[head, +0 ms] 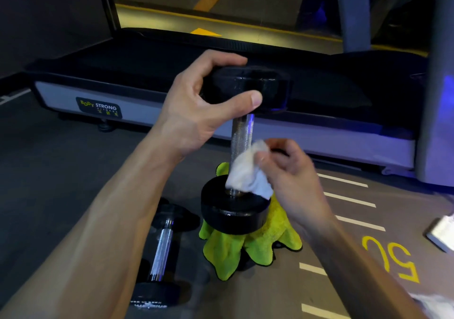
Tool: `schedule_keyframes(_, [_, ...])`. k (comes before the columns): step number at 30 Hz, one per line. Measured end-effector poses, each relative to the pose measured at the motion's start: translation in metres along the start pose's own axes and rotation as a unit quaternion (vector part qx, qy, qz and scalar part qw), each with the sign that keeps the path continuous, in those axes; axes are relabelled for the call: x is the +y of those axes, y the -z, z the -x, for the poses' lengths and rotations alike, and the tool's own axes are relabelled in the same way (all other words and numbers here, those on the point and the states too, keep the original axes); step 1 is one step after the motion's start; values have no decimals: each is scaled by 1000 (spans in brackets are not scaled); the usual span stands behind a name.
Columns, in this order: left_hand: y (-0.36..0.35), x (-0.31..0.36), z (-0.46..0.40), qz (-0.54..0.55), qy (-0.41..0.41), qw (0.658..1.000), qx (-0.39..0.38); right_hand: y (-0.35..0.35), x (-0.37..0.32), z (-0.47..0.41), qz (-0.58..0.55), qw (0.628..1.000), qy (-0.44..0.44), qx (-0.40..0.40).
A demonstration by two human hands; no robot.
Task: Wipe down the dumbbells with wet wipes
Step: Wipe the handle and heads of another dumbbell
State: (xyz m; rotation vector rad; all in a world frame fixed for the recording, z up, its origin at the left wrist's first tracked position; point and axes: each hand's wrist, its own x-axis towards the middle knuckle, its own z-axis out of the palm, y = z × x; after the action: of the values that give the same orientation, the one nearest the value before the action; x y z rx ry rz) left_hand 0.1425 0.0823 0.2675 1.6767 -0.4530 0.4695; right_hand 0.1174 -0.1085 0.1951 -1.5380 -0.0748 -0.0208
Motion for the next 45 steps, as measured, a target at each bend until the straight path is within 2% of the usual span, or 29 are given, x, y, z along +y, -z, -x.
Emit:
schedule_keyframes(4, [0, 0, 0, 0, 1, 1000, -1, 6, 4, 4, 114, 991, -7, -76])
schedule_keyframes(6, [0, 0, 1, 5, 5, 1000, 2, 12, 4, 2, 177, 981, 3, -77])
schedule_keyframes(8, [0, -1, 0, 6, 7, 1000, 5, 12, 3, -1, 171, 984, 7, -40])
schedule_keyframes(12, [1, -1, 0, 6, 6, 1000, 4, 12, -3, -10, 74, 997, -19, 31])
schedule_keyframes(16, [1, 0, 1, 2, 3, 1000, 0, 17, -6, -18, 83, 993, -19, 83])
schedule_keyframes(19, [-1, 1, 1, -1, 0, 1000, 0, 18, -3, -22, 178, 980, 8, 89])
schedule_keyframes(22, [-2, 2, 1, -8, -3, 1000, -3, 19, -5, -24, 311, 944, 51, 98])
schedule_keyframes(24, [-2, 3, 1, -12, -4, 1000, -4, 18, -10, -25, 355, 926, 73, 105])
schedule_keyframes(27, [-3, 3, 0, -17, -4, 1000, -4, 12, -19, -29, 369, 924, 68, 76])
schedule_keyframes(31, [-3, 3, 0, -16, -2, 1000, -3, -2, -17, -27, 336, 940, 15, -48])
schedule_keyframes(34, [-3, 3, 1, -13, -2, 1000, -3, -2, -15, -24, 322, 943, -9, -89])
schedule_keyframes(37, [-2, 4, 1, -13, -3, 1000, -5, 1, -22, -24, 295, 951, -17, -95])
schedule_keyframes(42, [-4, 5, 2, -13, -2, 1000, -5, -7, -26, -33, 347, 936, 52, -24])
schedule_keyframes(45, [-5, 5, 1, -13, -2, 1000, -5, -9, -28, -33, 311, 947, -27, -68])
